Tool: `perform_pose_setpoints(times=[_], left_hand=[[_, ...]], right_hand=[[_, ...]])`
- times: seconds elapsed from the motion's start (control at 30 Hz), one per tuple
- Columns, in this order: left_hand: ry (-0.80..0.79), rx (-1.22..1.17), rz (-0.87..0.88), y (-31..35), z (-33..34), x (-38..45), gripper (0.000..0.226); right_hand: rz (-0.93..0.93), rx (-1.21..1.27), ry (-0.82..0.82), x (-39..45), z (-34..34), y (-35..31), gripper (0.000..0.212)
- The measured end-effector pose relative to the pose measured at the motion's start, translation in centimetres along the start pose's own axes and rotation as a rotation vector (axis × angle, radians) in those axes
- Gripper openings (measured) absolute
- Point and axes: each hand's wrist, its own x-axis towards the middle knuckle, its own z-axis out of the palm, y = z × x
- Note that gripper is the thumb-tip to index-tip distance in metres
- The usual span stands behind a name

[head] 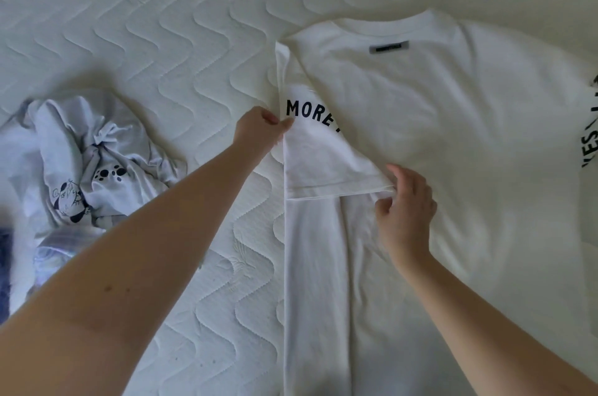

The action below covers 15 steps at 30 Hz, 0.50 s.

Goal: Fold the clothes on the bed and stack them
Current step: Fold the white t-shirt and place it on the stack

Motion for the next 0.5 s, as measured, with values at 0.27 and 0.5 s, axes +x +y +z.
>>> perform_pose_setpoints(times=[0.27,0.5], left_hand=[[-0.002,0.159,0.008,-3.4,2.3,-5.2,0.027],[0.073,0.185,0.010,-3.6,3.4,-7.6,0.028]], right_hand=[[-0.578,-0.325,-0.207,-1.0,2.1,-1.6,0.057],[-0.297,-0.549,-0.349,-0.9,1.6,-2.1,0.063]])
